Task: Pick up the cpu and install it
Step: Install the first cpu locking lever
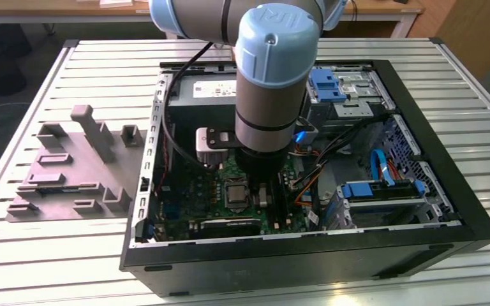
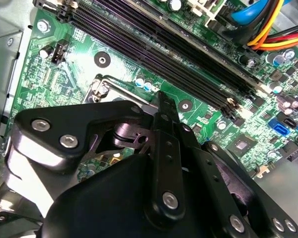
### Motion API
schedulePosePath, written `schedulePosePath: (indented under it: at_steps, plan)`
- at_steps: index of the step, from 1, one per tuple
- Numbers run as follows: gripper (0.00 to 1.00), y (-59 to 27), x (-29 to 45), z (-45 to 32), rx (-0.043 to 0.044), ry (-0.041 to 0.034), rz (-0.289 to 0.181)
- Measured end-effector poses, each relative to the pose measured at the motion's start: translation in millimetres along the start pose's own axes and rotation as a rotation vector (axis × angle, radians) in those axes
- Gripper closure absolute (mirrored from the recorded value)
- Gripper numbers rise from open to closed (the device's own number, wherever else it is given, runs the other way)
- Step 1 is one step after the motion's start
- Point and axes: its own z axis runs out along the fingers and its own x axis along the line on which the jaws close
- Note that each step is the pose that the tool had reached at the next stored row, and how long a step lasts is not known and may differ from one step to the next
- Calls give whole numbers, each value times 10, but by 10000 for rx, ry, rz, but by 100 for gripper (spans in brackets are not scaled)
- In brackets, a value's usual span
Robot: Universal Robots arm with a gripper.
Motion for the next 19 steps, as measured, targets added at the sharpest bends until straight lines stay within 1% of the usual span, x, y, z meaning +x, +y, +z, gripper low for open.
schedulePosePath:
  at_steps: [11, 19]
  plan:
    - [89, -1, 0, 40, -1, 4, -11]
    - [89, -17, 0, 48, 1, -1, -14]
